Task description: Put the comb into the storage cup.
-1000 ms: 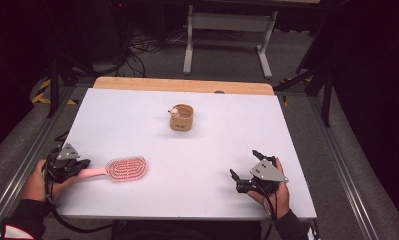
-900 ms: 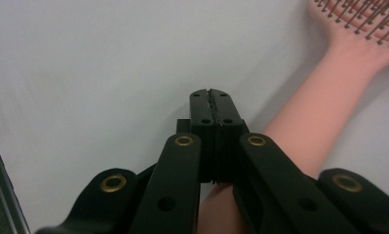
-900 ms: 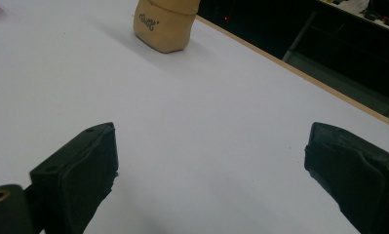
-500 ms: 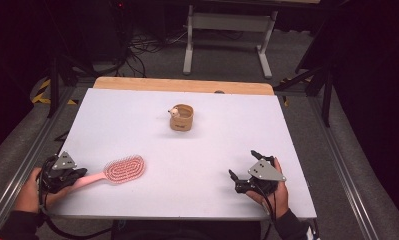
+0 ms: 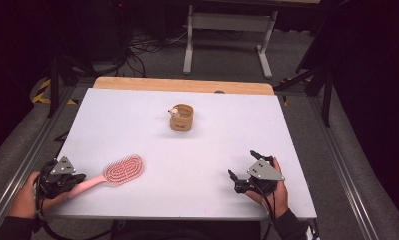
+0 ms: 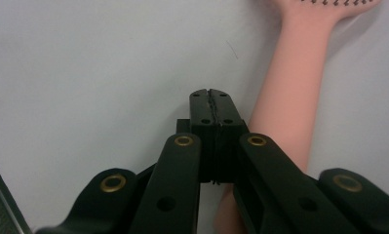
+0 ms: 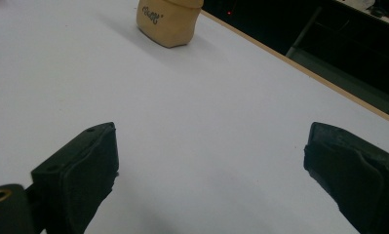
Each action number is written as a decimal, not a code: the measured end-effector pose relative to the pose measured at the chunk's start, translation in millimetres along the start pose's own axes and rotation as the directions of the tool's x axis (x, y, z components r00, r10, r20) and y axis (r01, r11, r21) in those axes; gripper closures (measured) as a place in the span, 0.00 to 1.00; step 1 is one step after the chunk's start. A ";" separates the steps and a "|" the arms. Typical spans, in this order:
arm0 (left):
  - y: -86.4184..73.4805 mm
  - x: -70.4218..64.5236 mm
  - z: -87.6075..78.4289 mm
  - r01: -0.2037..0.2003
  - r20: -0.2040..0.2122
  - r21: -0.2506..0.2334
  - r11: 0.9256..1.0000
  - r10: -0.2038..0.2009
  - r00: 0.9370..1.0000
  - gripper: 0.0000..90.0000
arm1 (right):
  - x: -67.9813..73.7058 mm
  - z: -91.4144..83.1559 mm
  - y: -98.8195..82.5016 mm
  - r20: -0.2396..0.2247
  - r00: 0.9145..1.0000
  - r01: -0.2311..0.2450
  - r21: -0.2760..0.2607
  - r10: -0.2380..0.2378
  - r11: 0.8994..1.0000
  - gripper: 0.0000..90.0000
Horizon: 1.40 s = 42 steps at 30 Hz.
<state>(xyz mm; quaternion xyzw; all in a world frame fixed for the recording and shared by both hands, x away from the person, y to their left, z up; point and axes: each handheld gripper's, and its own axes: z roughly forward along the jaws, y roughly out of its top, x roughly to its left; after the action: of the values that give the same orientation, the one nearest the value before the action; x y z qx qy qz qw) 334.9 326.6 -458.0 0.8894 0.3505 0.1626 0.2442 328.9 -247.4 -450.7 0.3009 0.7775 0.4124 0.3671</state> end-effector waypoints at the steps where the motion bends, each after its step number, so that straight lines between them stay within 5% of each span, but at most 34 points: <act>1: -0.1 0.1 0.0 0.001 -0.001 -0.001 1.000 -0.001 1.000 1.00 | 0.2 0.2 0.0 0.000 1.000 0.002 0.002 -0.002 1.000 0.07; 8: 5.4 -2.7 -8.0 -0.024 -0.023 -0.025 0.999 0.024 0.999 0.94 | -0.4 0.1 0.1 0.004 1.000 0.003 0.002 -0.003 1.000 0.08; 15: 18.8 -12.9 -16.1 -0.083 0.009 -0.059 0.995 0.084 0.996 0.89 | -0.3 0.1 0.2 0.004 1.000 0.007 0.002 -0.007 1.000 0.08; 20: 31.2 -21.7 -14.6 -0.127 0.040 -0.021 0.992 0.128 0.991 0.71 | -0.2 0.9 0.0 -0.003 1.000 0.011 0.007 -0.011 1.000 0.08; 24: 38.1 -25.8 -3.7 -0.161 0.047 0.073 0.984 0.158 0.986 0.50 | 0.7 1.6 -0.1 -0.006 1.000 0.017 0.014 -0.017 1.000 0.08; 31: 46.7 -21.1 15.4 -0.143 0.107 0.145 0.979 0.128 0.986 0.30 | 1.5 2.4 -0.1 -0.011 1.000 0.018 0.019 -0.018 1.000 0.08; 42: 58.2 -13.6 22.0 -0.165 0.214 0.147 0.975 0.132 0.968 0.56 | 2.3 3.9 -0.7 -0.020 1.000 0.023 0.029 -0.022 0.999 0.08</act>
<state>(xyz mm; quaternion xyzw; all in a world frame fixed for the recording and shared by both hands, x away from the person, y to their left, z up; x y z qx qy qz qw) 367.1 273.0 -446.0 0.9422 0.2681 0.0595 0.1920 330.7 -244.3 -453.6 0.2935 0.7902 0.4000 0.3597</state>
